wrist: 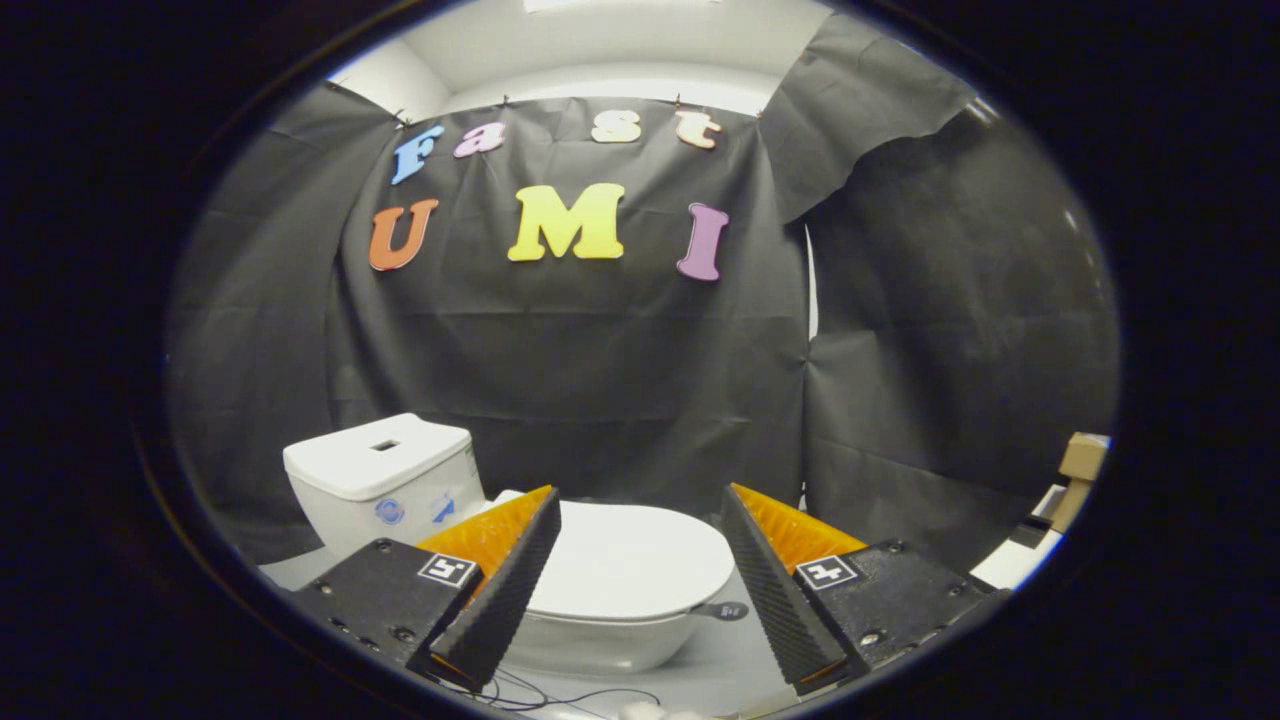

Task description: Open the toilet lid.

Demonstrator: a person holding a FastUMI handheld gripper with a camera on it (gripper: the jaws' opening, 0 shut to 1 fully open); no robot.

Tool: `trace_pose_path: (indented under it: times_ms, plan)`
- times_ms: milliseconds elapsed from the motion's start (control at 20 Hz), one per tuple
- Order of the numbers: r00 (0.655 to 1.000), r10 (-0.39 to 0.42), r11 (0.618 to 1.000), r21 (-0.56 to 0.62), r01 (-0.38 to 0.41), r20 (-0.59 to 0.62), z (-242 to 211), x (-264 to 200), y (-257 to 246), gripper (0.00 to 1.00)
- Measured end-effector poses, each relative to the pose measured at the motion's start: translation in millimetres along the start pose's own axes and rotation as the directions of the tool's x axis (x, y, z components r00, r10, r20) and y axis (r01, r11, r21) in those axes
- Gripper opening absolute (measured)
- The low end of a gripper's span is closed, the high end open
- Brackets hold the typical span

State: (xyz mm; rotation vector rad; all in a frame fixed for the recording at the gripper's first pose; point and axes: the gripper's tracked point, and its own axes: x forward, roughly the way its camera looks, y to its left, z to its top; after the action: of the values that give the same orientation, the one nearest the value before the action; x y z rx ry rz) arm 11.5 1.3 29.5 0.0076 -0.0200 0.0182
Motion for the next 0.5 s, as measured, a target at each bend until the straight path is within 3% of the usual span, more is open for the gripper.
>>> trace_pose_path:
  times_ms: [300,500]
  plan:
    - [0.999,0.046,0.998,0.050,-0.047,0.009,23.7,54.3,-9.5,1.00]
    - [0.994,0.095,0.981,0.172,-0.085,-0.053,5.8,101.5,-26.8,1.00]
